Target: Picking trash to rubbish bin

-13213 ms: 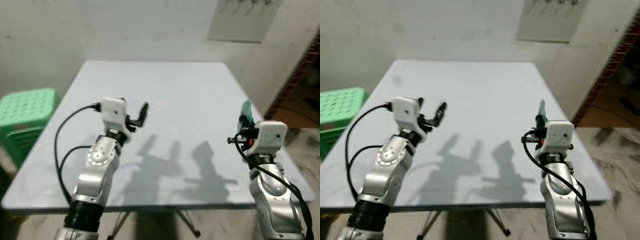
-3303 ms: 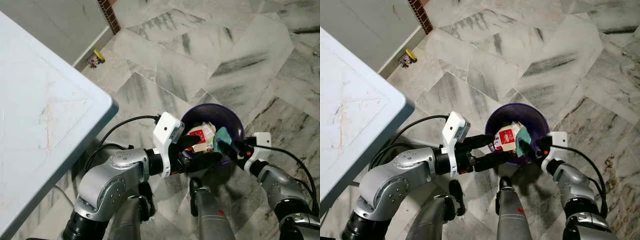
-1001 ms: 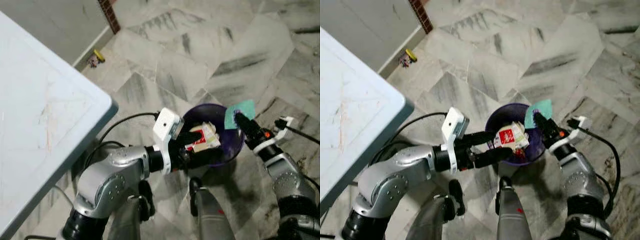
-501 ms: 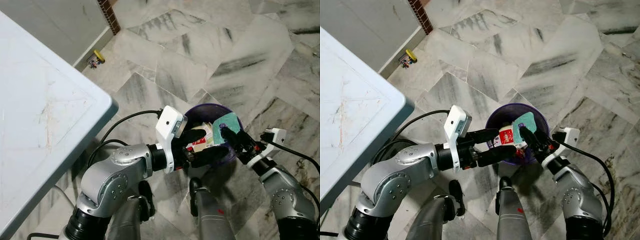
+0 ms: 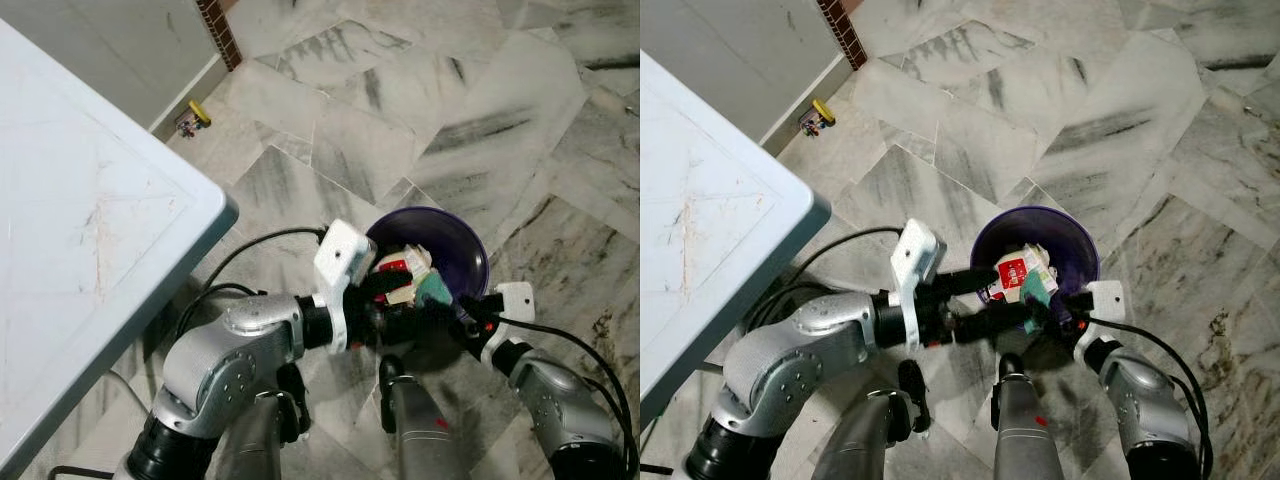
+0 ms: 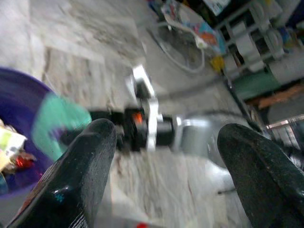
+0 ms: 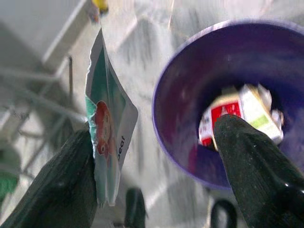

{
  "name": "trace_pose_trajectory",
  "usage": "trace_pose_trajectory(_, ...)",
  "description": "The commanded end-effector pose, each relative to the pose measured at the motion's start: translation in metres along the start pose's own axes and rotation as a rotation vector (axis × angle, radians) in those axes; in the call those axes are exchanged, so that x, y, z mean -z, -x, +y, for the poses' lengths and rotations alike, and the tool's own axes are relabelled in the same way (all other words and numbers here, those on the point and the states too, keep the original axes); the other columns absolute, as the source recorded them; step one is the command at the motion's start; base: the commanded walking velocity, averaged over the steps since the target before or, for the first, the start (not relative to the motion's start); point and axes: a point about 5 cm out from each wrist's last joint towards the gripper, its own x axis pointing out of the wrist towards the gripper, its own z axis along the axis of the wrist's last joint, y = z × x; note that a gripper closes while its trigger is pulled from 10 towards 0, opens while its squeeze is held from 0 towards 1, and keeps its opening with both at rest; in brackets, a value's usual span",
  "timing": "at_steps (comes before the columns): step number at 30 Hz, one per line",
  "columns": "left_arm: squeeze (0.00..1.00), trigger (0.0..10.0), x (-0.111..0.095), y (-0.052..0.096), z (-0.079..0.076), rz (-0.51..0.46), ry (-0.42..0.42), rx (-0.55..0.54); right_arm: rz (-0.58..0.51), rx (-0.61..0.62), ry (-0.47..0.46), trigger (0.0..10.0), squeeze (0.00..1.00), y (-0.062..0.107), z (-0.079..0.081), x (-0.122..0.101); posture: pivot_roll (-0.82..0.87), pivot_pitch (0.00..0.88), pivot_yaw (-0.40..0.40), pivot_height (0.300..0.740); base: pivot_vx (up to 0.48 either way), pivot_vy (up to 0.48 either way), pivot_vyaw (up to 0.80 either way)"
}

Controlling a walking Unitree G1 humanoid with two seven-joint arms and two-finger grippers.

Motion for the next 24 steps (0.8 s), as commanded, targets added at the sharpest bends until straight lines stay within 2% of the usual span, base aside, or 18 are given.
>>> trace_pose_trajectory(1, 0.00, 10.0, 0.010, -0.001, -0.009, 0.035, -0.015, 0.052, -0.041, -0.002, -0.046, 10.0, 0.00, 0.007, -0.002, 0.000, -0.12, 0.566, 0.137, 0.740, 0.000, 0.000, 0.00)
trace_pose_trajectory(2, 0.00, 10.0, 0.010, -0.001, -0.009, 0.035, -0.015, 0.052, -0.041, -0.002, -0.046, 10.0, 0.00, 0.007, -0.002, 0.000, -0.12, 0.566, 0.137, 0.740, 0.000, 0.000, 0.00)
trace_pose_trajectory(4, 0.00, 10.0, 0.016, -0.004, -0.015, 0.060, -0.044, 0.090, -0.123, -0.055, -0.058, 10.0, 0.00, 0.010, 0.003, -0.021, -0.12, 0.568, 0.138, 0.740, 0.000, 0.000, 0.00)
trace_pose_trajectory(6, 0.00, 10.0, 0.014, -0.007, -0.016, 0.052, -0.047, 0.104, -0.149, -0.093, -0.073, 10.0, 0.00, 0.013, 0.007, -0.030, -0.13, 0.570, 0.138, 0.740, 0.000, 0.000, 0.00)
trace_pose_trajectory(9, 0.00, 10.0, 0.013, -0.009, -0.016, 0.049, -0.048, 0.109, -0.159, -0.136, -0.087, 10.0, 0.00, 0.014, 0.012, -0.034, -0.13, 0.569, 0.141, 0.740, 0.000, 0.000, 0.00)
trace_pose_trajectory(11, 0.00, 10.0, 0.009, -0.014, -0.017, 0.040, -0.056, 0.127, -0.179, -0.228, -0.108, 10.0, 0.00, 0.015, 0.024, -0.044, -0.13, 0.572, 0.145, 0.740, 0.000, 0.000, 0.00)
trace_pose_trajectory(15, 0.00, 10.0, 0.010, -0.017, -0.016, 0.038, -0.069, 0.120, -0.189, -0.277, -0.118, 10.0, 0.00, 0.016, 0.032, -0.051, -0.13, 0.575, 0.147, 0.740, 0.000, 0.000, 0.00)
trace_pose_trajectory(16, 0.00, 10.0, 0.010, -0.019, -0.015, 0.035, -0.076, 0.117, -0.197, -0.323, -0.134, 10.0, 0.00, 0.017, 0.041, -0.057, -0.13, 0.579, 0.147, 0.740, 0.000, 0.000, 0.00)
trace_pose_trajectory(24, 0.00, 10.0, 0.008, -0.023, -0.013, 0.021, -0.077, 0.109, -0.194, -0.413, -0.124, 10.0, 0.00, 0.022, 0.057, -0.067, -0.14, 0.583, 0.145, 0.740, 0.000, 0.000, 0.00)
